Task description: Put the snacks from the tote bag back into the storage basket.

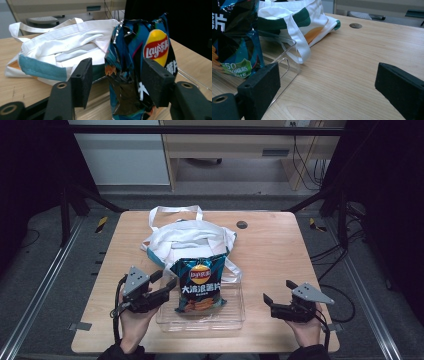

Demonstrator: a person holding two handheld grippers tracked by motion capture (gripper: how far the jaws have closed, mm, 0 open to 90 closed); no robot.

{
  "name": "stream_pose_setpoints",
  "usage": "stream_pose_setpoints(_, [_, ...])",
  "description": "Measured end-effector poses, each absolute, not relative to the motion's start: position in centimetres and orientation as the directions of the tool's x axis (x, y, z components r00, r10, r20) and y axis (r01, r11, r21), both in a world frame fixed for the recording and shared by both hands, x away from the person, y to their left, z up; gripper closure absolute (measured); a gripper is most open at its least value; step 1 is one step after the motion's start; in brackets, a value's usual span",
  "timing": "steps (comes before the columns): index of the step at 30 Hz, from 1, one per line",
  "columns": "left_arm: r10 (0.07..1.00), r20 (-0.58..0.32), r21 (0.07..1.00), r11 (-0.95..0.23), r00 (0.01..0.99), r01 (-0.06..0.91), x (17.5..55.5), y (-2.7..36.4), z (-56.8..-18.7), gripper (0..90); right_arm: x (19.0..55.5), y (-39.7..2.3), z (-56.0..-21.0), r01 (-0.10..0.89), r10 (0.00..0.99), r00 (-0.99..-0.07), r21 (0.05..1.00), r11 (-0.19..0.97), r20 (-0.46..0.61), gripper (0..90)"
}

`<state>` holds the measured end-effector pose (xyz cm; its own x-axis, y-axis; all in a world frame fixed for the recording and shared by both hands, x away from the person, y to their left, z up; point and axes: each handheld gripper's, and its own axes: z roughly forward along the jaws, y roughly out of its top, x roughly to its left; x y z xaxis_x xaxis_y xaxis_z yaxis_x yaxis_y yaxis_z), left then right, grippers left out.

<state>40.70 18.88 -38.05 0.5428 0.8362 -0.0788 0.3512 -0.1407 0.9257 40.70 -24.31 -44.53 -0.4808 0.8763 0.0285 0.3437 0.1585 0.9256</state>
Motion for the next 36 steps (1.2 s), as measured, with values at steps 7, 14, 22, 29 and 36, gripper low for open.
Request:
stream_pose_setpoints(7, [0.825, -0.046, 0.924, -0.179, 0.564, 0.337, 40.3, 20.0, -38.9, 32.5, 40.7, -24.4, -44.5, 0.343, 0.878, -0.479, 0.926, 0.160, 0.026, 6.4])
stream_pose_setpoints(14, [0.842, -0.030, 0.913, -0.196, 0.539, 0.357, 39.9, 22.6, -41.1, 27.6, 40.7, -24.4, -44.5, 0.347, 0.879, -0.476, 0.925, 0.157, 0.029, 6.4])
stream_pose_setpoints(22, [0.867, 0.008, 0.907, -0.216, 0.497, 0.363, 40.3, 24.9, -43.1, 26.9, 40.6, -24.4, -44.6, 0.350, 0.881, -0.473, 0.923, 0.158, 0.028, 6.3])
stream_pose_setpoints(29, [0.888, 0.026, 0.895, -0.225, 0.460, 0.385, 41.4, 26.2, -44.0, 27.6, 40.7, -24.5, -44.6, 0.353, 0.881, -0.473, 0.920, 0.168, 0.020, 6.3])
stream_pose_setpoints(36, [0.897, 0.023, 0.882, -0.226, 0.442, 0.413, 42.1, 26.6, -44.5, 28.5, 40.8, -24.6, -44.7, 0.358, 0.885, -0.464, 0.918, 0.169, 0.018, 6.2])
